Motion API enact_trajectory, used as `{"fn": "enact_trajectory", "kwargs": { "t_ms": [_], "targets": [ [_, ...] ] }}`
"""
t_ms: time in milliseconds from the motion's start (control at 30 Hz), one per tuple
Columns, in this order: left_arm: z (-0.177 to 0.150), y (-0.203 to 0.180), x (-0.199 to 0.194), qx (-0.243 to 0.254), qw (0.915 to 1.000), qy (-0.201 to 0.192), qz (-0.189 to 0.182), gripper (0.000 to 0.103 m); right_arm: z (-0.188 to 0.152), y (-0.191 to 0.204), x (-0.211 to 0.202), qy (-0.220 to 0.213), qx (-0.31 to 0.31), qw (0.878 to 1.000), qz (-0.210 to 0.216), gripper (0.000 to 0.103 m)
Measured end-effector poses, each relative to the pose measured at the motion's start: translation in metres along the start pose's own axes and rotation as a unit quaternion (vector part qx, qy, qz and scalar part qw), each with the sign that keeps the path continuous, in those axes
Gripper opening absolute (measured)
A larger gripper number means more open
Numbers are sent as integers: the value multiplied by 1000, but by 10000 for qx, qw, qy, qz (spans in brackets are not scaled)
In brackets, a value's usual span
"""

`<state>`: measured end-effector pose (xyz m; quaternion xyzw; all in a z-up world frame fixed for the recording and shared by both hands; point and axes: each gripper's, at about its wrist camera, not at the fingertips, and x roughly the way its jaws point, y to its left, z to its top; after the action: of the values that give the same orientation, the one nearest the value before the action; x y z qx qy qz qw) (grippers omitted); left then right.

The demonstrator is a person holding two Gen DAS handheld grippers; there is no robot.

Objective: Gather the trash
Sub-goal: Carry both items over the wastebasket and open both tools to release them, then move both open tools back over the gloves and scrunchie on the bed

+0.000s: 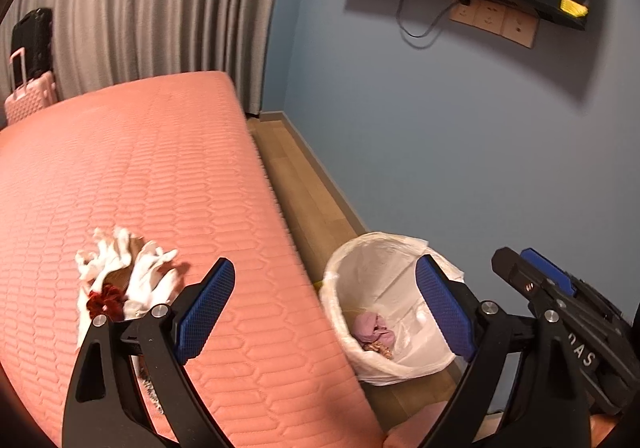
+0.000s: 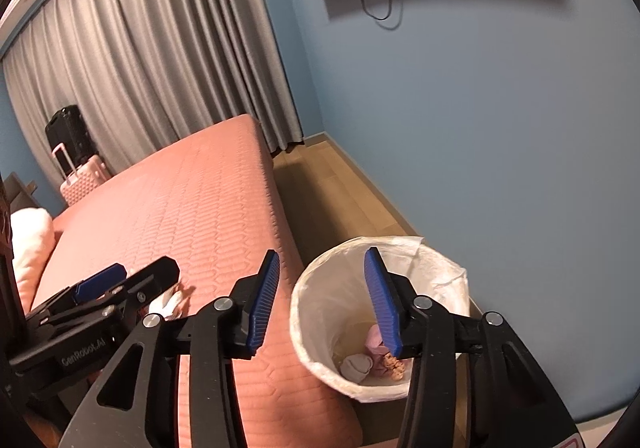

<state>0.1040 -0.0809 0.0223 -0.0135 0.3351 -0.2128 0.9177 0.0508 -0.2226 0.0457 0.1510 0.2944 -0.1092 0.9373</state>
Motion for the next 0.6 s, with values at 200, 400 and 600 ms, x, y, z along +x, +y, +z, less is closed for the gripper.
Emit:
{"fn": "enact_trajectory", "kwargs": {
  "t_ms": [200,400,600],
  "targets": [
    [-6,29,-12,-254,9995,-32,187,88,-12,29,3,143,-140,9996,208,44],
    [-15,59,-22,-387,9979,-59,520,88,-27,62,7,298,-362,9981,389,45],
    [-25,91,-28,-630,9954,-10,728,88,-36,92,15,431,-547,9960,553,46]
  ]
}}
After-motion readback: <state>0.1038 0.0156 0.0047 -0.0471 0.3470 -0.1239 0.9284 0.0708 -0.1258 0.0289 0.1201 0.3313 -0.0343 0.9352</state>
